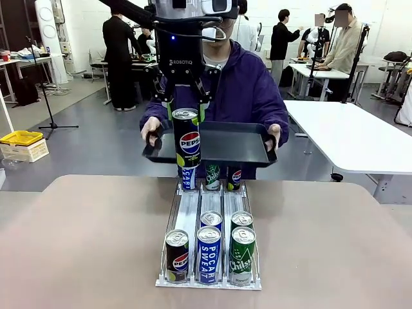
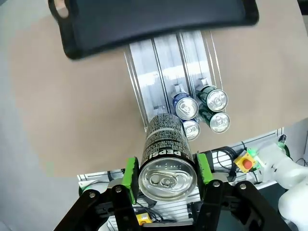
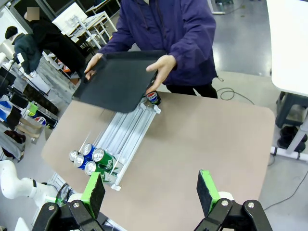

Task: Retrieve and hand over the desired beverage to the person.
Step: Pick up a can of the same type that the person held from the Automatic Can Dispenser, then place the picked can on the Handle tray extended by the person.

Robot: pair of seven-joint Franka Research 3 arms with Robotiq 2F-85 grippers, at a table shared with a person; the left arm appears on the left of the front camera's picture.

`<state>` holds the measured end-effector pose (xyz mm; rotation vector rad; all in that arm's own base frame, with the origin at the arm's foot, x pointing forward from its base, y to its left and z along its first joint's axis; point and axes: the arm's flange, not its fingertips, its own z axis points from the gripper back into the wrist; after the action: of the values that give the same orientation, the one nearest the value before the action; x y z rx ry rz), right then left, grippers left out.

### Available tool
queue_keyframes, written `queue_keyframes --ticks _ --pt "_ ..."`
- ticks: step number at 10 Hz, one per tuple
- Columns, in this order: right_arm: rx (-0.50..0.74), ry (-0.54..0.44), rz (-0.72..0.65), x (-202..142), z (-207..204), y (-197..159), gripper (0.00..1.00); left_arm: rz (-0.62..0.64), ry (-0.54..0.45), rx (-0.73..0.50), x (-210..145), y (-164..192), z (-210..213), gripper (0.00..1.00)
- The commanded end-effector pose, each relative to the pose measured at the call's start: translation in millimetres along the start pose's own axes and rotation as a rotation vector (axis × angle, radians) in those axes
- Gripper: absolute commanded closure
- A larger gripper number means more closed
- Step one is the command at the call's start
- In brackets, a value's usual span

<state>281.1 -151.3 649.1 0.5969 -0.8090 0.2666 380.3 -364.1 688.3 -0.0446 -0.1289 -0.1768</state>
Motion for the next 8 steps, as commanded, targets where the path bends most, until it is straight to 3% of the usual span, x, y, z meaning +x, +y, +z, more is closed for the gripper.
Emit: queue_keyframes --ticks 1,8 --pt "0.030 -0.013 0.008 0.3 -1.1 -2.3 0.00 0.024 -0.007 0.001 -3.6 -1.6 3.0 1.00" --pt "0.030 -0.013 0.008 0.3 -1.1 -2.3 0.00 0.024 -0.007 0.001 -3.6 -1.6 3.0 1.00"
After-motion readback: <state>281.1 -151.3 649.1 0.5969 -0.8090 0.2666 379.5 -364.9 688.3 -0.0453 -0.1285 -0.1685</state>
